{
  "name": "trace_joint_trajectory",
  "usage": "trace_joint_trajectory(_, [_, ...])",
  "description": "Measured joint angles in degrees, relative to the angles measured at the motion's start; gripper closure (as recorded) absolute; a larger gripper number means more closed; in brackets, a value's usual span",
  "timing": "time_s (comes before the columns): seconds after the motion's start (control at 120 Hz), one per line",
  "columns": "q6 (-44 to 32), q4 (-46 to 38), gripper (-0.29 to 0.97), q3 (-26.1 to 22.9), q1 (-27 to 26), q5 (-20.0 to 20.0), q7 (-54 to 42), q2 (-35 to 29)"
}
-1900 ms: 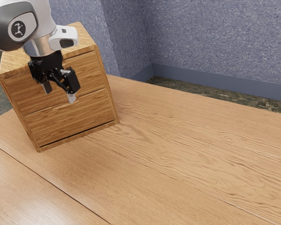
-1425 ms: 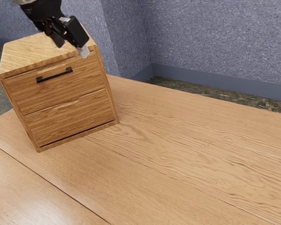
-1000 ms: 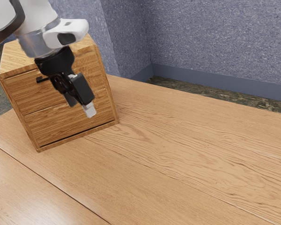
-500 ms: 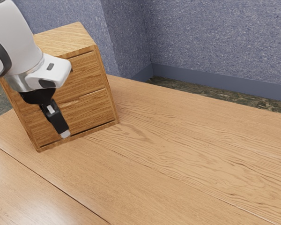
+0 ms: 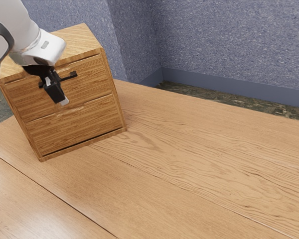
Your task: Pull the drawer handle with one arm to open the drawer
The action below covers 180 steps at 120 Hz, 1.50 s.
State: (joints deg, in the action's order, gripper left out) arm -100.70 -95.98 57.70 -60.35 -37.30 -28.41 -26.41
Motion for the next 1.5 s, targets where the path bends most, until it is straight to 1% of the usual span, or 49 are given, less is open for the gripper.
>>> trace_joint_trajectory(0.267, [0.15, 2.35, 0.0, 9.4, -7.31, -3.04, -4.68, -0.2])
trace_joint_trajectory(0.408, [0.33, 3.19, 0.0, 10.35, -7.75, -3.67, -6.44, -0.22])
trace_joint_trajectory(0.558, [0.43, 5.11, 0.0, 10.84, -8.08, -5.33, -7.94, -0.23])
trace_joint_trajectory(0.733, [0.48, 7.26, 0.0, 17.52, -15.41, -7.38, -9.17, -1.19])
trace_joint_trajectory(0.9, [0.47, 9.45, 0.0, 22.08, -19.95, -8.72, -10.14, -2.09])
trace_joint_trajectory(1.108, [0.45, 9.38, 0.0, 23.21, -20.31, -9.01, -11.02, -2.14])
trace_joint_trajectory(1.5, [0.34, 8.48, 0.0, 23.58, -19.28, -9.23, -12.07, -1.67])
